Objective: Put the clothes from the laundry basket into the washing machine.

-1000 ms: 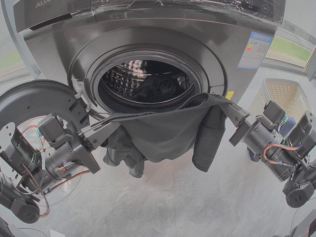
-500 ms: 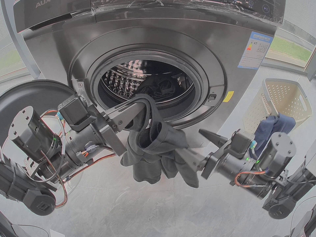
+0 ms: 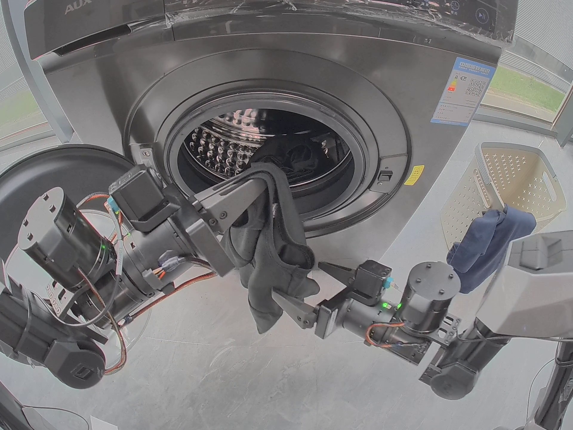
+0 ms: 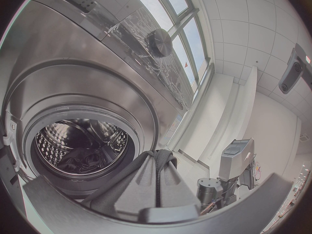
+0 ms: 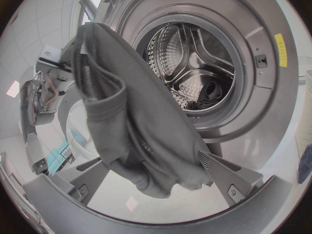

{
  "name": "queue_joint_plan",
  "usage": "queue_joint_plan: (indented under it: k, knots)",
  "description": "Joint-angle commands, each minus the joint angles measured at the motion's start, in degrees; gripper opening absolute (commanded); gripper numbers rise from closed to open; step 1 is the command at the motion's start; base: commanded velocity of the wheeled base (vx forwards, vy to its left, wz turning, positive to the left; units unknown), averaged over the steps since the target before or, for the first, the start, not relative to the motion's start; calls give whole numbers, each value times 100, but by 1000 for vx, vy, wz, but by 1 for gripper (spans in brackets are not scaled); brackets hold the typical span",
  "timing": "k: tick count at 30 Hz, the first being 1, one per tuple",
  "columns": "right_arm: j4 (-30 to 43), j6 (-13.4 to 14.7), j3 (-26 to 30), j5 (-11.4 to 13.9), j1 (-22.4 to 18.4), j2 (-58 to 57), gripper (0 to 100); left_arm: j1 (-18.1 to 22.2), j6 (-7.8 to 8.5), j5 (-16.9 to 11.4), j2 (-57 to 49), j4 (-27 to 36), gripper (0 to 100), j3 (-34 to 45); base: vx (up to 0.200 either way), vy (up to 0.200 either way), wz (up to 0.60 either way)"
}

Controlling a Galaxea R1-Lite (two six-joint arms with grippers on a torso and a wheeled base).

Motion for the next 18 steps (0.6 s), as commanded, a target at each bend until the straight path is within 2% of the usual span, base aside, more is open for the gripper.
queue_joint_plan:
  k: [1,10,18]
  knots:
    - [-1,-43,-918,14,-201,780,100,-1,-4,-7,-55,-32,0,52,0,0,0]
    - [-10,-122,-1700,41,-464,1158,100,-19,-4,-7,-81,-59,0,70,0,0,0]
    - [-1,-122,-2017,50,-552,1448,100,-19,-4,-16,-81,-59,0,35,0,0,0]
